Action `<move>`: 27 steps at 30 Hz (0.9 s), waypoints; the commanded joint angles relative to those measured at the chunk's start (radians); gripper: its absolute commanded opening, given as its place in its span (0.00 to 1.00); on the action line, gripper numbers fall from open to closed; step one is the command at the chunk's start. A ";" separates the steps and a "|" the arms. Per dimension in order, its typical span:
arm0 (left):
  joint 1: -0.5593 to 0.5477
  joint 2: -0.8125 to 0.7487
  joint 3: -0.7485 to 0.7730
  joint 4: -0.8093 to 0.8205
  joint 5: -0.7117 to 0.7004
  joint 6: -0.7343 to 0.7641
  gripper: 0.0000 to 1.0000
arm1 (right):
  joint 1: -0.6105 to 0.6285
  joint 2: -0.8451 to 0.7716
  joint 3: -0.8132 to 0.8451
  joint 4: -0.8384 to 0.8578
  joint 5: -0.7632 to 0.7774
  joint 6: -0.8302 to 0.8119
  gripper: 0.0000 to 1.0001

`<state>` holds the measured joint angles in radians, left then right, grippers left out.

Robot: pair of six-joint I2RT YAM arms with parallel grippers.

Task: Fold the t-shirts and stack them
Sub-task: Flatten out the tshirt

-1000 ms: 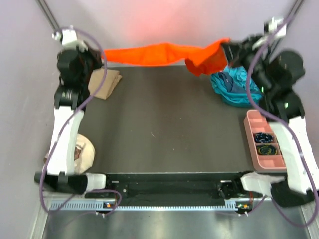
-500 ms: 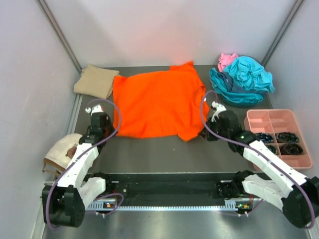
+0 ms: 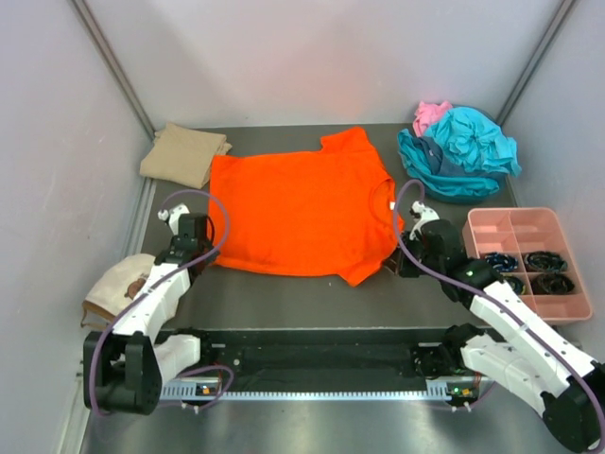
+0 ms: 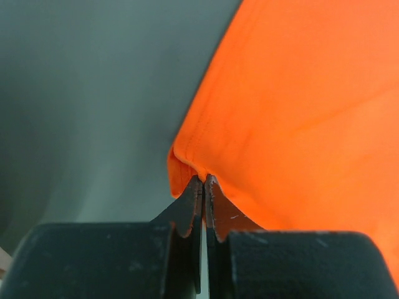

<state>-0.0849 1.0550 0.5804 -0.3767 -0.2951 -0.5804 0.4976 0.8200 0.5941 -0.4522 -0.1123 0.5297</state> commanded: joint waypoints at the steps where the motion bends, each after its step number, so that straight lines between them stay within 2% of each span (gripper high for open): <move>1: 0.002 0.039 0.042 -0.013 -0.047 -0.029 0.00 | 0.012 0.024 0.016 -0.077 0.014 0.055 0.00; 5: 0.002 0.025 0.035 -0.031 -0.062 -0.044 0.00 | 0.012 0.031 0.032 -0.167 0.011 0.075 0.00; 15: 0.002 -0.016 0.019 -0.076 -0.043 -0.068 0.01 | 0.010 0.057 0.056 -0.261 0.046 0.081 0.00; 19: 0.002 -0.033 0.004 -0.096 -0.039 -0.116 0.09 | 0.012 0.064 0.058 -0.298 0.069 0.095 0.01; 20: 0.002 -0.041 0.001 -0.099 -0.038 -0.137 0.19 | 0.013 0.064 0.061 -0.304 0.074 0.098 0.09; 21: 0.002 -0.050 -0.001 -0.108 -0.038 -0.151 0.25 | 0.012 0.064 0.062 -0.310 0.086 0.102 0.12; 22: 0.002 -0.070 -0.002 -0.114 -0.032 -0.163 0.26 | 0.010 0.065 0.067 -0.322 0.091 0.107 0.15; 23: 0.002 -0.082 -0.001 -0.120 -0.029 -0.188 0.28 | 0.012 0.067 0.075 -0.327 0.094 0.108 0.25; 25: 0.002 -0.127 0.004 -0.151 -0.029 -0.214 0.46 | 0.012 0.077 0.090 -0.341 0.106 0.113 0.38; 26: 0.002 -0.144 0.010 -0.160 -0.033 -0.237 0.53 | 0.012 0.079 0.107 -0.358 0.109 0.115 0.50; 27: 0.002 -0.162 0.024 -0.171 -0.041 -0.246 0.72 | 0.013 0.082 0.116 -0.362 0.141 0.119 0.54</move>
<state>-0.0849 0.9699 0.5808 -0.5022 -0.3260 -0.7422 0.4976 0.8944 0.6281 -0.7769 -0.0383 0.6289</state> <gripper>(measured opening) 0.506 0.463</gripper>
